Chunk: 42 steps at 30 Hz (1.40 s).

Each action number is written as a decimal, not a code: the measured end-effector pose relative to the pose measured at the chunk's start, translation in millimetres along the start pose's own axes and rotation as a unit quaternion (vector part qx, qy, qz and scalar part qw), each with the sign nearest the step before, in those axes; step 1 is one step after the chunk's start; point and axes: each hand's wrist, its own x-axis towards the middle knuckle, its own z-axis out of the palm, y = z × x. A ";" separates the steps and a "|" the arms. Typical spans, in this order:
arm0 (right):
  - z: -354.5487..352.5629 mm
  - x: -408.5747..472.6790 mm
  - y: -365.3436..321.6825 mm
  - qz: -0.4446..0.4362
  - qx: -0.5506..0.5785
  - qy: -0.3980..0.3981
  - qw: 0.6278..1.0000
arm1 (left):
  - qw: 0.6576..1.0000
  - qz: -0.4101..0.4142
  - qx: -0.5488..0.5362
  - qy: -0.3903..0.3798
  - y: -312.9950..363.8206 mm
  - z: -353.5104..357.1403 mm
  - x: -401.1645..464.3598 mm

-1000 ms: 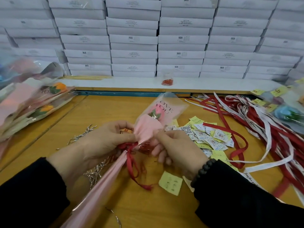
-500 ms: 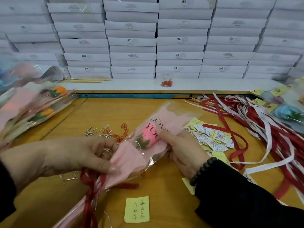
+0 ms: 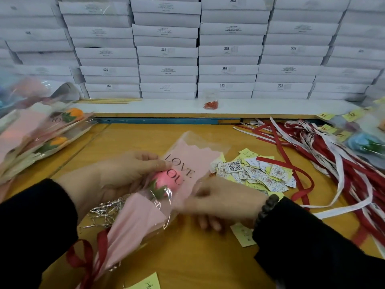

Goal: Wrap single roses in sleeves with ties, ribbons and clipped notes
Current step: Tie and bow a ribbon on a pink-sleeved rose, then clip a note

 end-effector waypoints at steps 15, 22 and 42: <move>34.4 5.9 -2.3 -0.089 -0.256 0.007 0.962 | 0.998 0.000 -0.043 -0.036 -6.2 -8.1 -9.8; 46.6 0.4 -13.5 -0.119 -0.200 0.043 0.971 | 0.999 -0.009 -0.023 -0.021 -6.7 -17.3 -15.5; 42.4 -3.5 -18.8 -0.126 -0.282 -0.016 0.951 | 0.999 0.008 -0.020 -0.046 -13.9 -16.6 -10.4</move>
